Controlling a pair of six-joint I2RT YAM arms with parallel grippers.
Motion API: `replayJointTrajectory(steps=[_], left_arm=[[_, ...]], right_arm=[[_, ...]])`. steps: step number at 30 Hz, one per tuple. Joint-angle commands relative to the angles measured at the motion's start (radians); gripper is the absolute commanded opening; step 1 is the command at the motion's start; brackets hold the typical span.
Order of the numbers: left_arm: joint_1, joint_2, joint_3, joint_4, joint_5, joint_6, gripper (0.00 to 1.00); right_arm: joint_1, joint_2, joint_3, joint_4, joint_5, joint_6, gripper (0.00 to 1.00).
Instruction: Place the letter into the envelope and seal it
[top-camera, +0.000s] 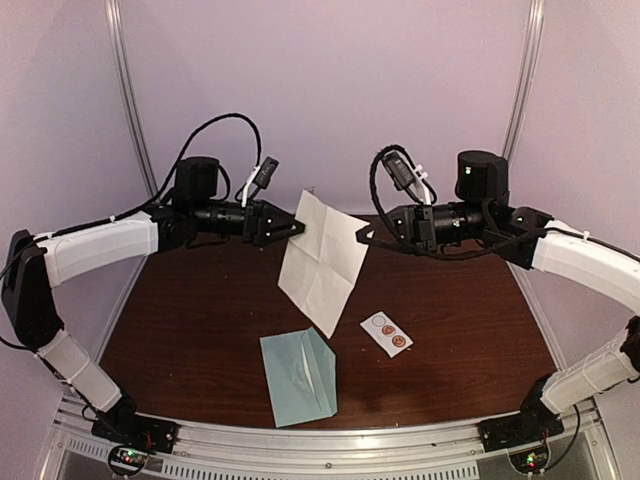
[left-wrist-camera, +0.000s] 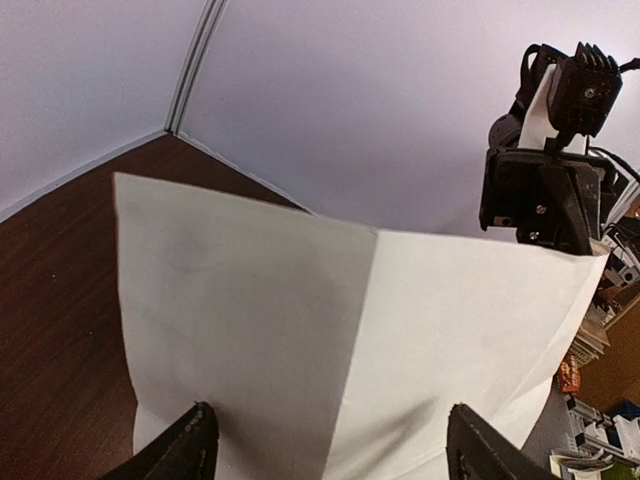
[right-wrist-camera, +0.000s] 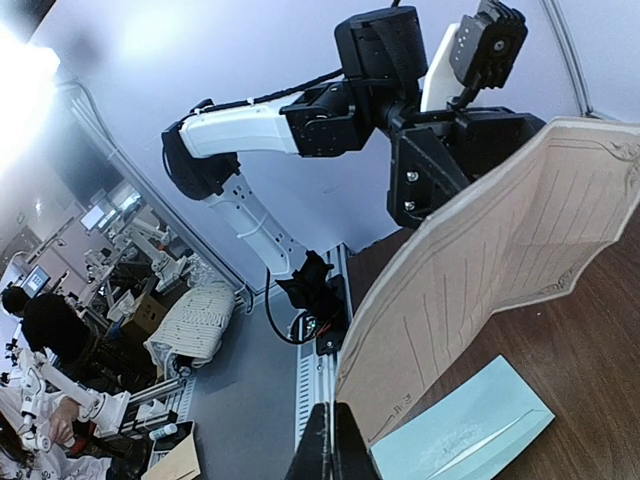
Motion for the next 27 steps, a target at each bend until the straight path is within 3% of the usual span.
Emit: replayJointTrajectory(steps=[1,8,27], left_arm=[[-0.01,0.017,0.002,0.051,0.074,0.028,0.8],[-0.021,0.022,-0.007,0.104,0.169,0.015,0.63],[-0.02,0.036,-0.006,0.115,0.176,0.006,0.01]], right_arm=[[0.01,-0.001,-0.002,0.086,-0.055,0.01,0.0],[0.011,0.012,-0.001,0.06,-0.034,-0.028,0.0],[-0.101,-0.032,-0.069,-0.041,0.094,-0.084,0.0]])
